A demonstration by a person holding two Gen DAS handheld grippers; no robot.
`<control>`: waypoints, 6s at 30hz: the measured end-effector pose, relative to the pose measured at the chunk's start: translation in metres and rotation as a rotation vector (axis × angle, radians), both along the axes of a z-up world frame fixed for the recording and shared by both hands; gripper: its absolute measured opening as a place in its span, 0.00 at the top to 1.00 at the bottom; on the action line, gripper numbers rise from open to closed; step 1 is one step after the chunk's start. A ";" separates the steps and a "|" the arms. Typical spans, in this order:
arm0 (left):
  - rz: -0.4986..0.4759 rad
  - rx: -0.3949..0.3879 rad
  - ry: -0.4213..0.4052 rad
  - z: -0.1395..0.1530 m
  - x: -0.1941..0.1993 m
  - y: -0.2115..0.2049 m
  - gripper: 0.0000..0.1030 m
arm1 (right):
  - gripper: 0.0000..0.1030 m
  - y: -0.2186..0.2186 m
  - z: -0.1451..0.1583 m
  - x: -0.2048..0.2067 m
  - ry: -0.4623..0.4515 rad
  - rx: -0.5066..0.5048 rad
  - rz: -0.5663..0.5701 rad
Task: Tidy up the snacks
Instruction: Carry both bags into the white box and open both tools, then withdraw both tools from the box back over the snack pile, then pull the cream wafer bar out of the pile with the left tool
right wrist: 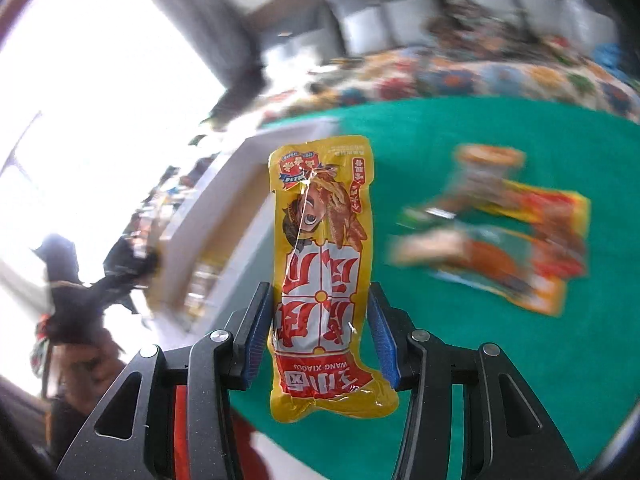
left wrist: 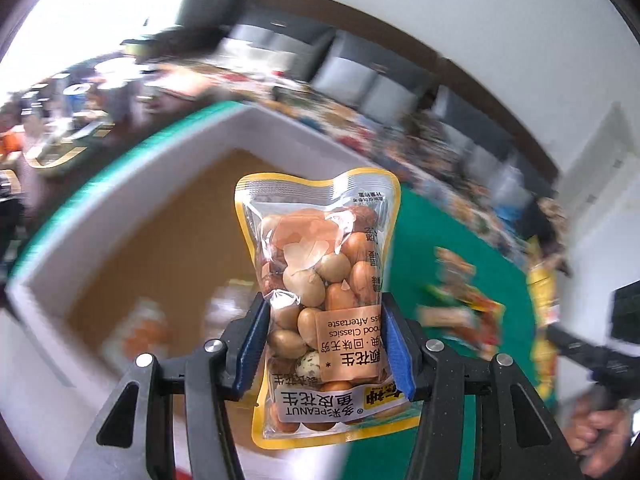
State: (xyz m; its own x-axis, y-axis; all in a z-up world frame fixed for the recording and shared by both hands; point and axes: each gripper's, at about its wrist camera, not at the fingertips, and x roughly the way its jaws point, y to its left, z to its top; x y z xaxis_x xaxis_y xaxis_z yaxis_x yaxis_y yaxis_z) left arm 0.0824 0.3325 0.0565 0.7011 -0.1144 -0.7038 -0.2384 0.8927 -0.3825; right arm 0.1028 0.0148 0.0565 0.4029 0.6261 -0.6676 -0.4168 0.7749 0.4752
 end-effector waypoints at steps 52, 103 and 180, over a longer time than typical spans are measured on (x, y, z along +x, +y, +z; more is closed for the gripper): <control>-0.331 0.369 0.138 -0.169 0.088 -0.291 0.00 | 0.21 -0.319 -0.172 -0.002 0.009 -0.468 -0.741; -0.323 0.372 0.129 -0.169 0.085 -0.288 0.00 | 0.10 -0.320 -0.176 0.012 0.003 -0.505 -0.748; -1.062 0.354 0.236 -0.150 0.169 -0.354 0.03 | 0.10 -0.320 -0.177 0.012 0.002 -0.505 -0.748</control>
